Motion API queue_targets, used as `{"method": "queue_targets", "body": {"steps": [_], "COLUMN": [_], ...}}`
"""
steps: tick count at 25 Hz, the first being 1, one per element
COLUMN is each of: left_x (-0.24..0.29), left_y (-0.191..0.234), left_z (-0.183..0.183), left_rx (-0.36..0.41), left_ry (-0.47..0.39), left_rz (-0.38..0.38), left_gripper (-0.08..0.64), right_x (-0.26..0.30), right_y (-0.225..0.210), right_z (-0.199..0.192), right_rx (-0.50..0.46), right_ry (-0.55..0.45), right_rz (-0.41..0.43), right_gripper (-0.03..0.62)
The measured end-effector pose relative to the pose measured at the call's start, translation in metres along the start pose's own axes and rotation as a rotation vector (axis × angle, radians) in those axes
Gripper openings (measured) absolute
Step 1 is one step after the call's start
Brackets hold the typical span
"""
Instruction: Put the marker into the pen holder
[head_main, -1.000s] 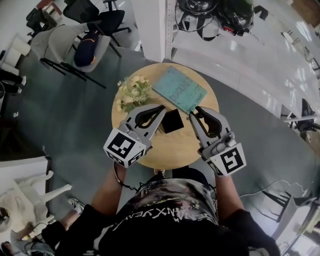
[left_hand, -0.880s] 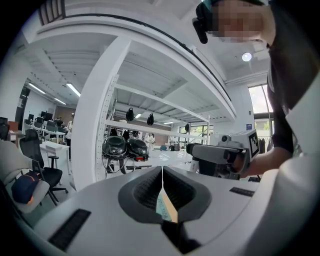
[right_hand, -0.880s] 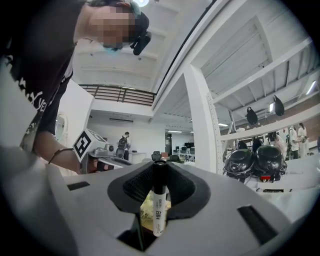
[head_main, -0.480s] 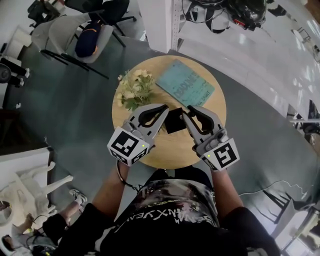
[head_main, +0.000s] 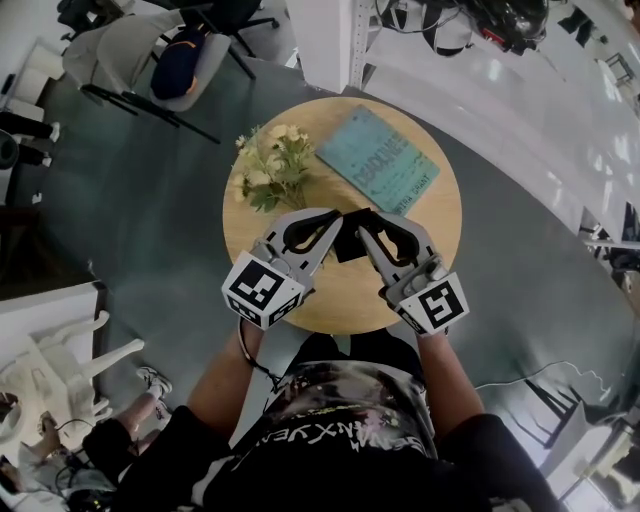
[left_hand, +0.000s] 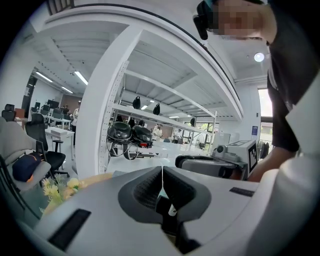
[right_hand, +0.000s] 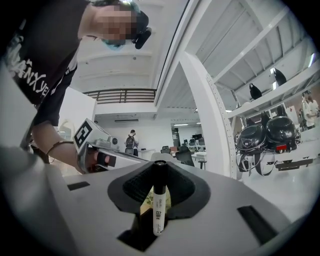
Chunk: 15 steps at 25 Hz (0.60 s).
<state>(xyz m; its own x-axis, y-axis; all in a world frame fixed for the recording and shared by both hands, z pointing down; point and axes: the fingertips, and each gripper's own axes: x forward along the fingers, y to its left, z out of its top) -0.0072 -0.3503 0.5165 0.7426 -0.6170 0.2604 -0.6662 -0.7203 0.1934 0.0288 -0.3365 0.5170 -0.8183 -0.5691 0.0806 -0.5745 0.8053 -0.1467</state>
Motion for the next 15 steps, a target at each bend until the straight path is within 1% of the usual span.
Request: {"method": "queue_targets", "body": {"steps": [9, 15], "left_x": [0.003, 0.003], "left_y": [-0.006, -0.009], "left_z": [-0.020, -0.030], "left_rx": [-0.018, -0.025], "left_ry": [0.019, 0.029], "left_rz": [-0.002, -0.005], "left_gripper": [0.025, 0.025], "right_x": [-0.001, 0.002], "right_y": [0.001, 0.005], "right_z": [-0.029, -0.046], "right_rx": [0.011, 0.001], "right_ry": [0.030, 0.056], "right_rz": [-0.004, -0.001], "right_gripper": [0.074, 0.074]}}
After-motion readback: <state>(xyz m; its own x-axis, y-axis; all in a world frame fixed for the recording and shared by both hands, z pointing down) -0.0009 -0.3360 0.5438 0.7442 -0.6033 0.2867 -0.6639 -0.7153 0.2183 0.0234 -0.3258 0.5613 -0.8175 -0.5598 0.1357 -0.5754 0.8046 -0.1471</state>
